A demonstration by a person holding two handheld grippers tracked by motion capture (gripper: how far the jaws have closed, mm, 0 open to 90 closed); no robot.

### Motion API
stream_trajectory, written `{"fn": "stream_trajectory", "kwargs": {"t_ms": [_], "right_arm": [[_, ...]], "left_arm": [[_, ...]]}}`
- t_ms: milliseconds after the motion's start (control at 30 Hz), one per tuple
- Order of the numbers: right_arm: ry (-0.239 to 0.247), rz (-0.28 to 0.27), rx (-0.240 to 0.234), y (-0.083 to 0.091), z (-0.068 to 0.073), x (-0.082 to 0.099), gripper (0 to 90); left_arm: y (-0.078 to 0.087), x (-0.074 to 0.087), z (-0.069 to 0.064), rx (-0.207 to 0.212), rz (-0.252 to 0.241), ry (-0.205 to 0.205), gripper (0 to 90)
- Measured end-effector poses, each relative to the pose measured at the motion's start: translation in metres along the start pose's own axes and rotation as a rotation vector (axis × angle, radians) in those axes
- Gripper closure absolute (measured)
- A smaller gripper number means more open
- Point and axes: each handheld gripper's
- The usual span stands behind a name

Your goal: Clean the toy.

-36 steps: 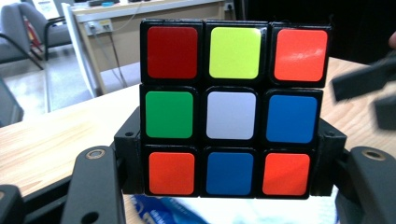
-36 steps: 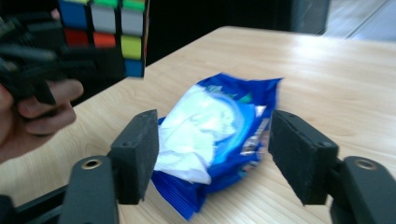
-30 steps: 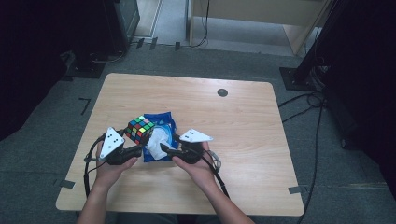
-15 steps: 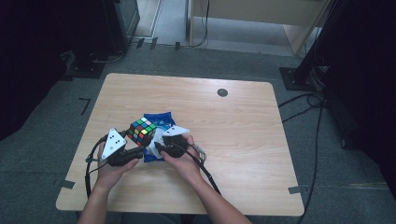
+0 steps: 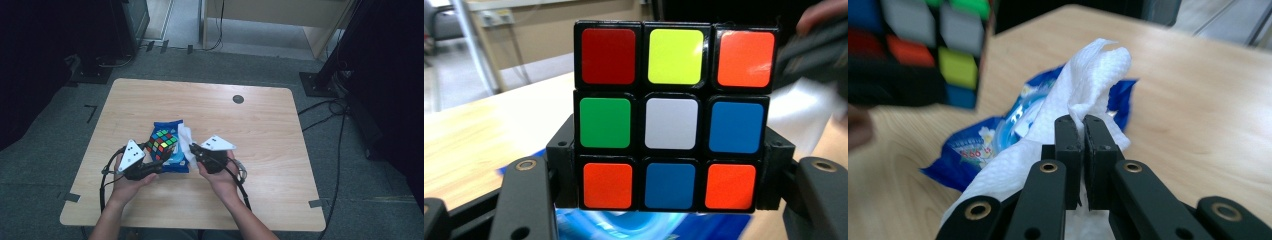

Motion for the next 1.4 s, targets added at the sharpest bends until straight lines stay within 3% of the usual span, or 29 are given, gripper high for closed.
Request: {"fn": "stream_trajectory", "kwargs": {"t_ms": [67, 167, 233, 300, 467, 600, 767, 867, 933, 1067, 1167, 1267, 1400], "right_arm": [[-0.002, -0.039, -0.013, 0.019, -0.002, -0.002, 87.7], [0.005, -0.101, -0.041, 0.050, 0.001, -0.005, 87.6], [0.029, -0.122, -0.060, 0.063, 0.008, -0.008, 87.5], [0.062, -0.132, -0.082, 0.073, 0.015, -0.010, 87.3], [0.063, -0.135, -0.109, 0.075, 0.023, -0.007, 86.9], [0.051, -0.148, -0.083, 0.072, 0.019, 0.000, 86.8], [0.061, -0.116, 0.029, 0.068, 0.001, 0.008, 86.9], [0.035, -0.065, 0.079, 0.063, -0.014, 0.013, 86.9], [0.014, -0.070, 0.095, 0.063, -0.021, 0.015, 87.0], [-0.001, -0.118, 0.065, 0.077, -0.019, 0.005, 86.9], [0.019, -0.168, -0.022, 0.089, -0.004, -0.006, 86.7], [0.061, -0.192, -0.106, 0.095, 0.015, -0.012, 86.6], [0.071, -0.168, -0.103, 0.088, 0.022, -0.007, 86.6]], "left_arm": [[-0.007, 0.001, -0.010, 0.027, 0.011, -0.019, 34.0], [-0.019, 0.003, -0.031, 0.041, 0.045, -0.096, 34.0], [-0.027, 0.003, -0.046, 0.077, 0.057, -0.124, 34.0], [-0.031, 0.001, -0.059, 0.110, 0.054, -0.149, 34.0], [-0.030, -0.006, -0.080, 0.176, 0.014, -0.166, 34.0], [-0.028, -0.007, -0.078, 0.188, 0.010, -0.153, 34.1], [-0.025, -0.009, -0.073, 0.184, -0.012, -0.132, 34.1], [-0.022, -0.011, -0.068, 0.189, -0.031, -0.112, 34.1], [-0.022, -0.010, -0.064, 0.164, -0.020, -0.114, 34.1], [-0.027, -0.005, -0.061, 0.143, 0.013, -0.090, 34.1], [-0.030, -0.004, -0.066, 0.144, 0.031, -0.102, 34.1], [-0.031, -0.008, -0.076, 0.162, 0.018, -0.127, 34.1], [-0.029, -0.014, -0.082, 0.202, -0.014, -0.132, 34.1]]}}
Point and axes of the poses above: each handheld gripper's, and its own axes: y roughly backward along the jaws, x roughly out of its underside, z roughly to its left, and after that the axes turned 4 degrees about z, right-handed
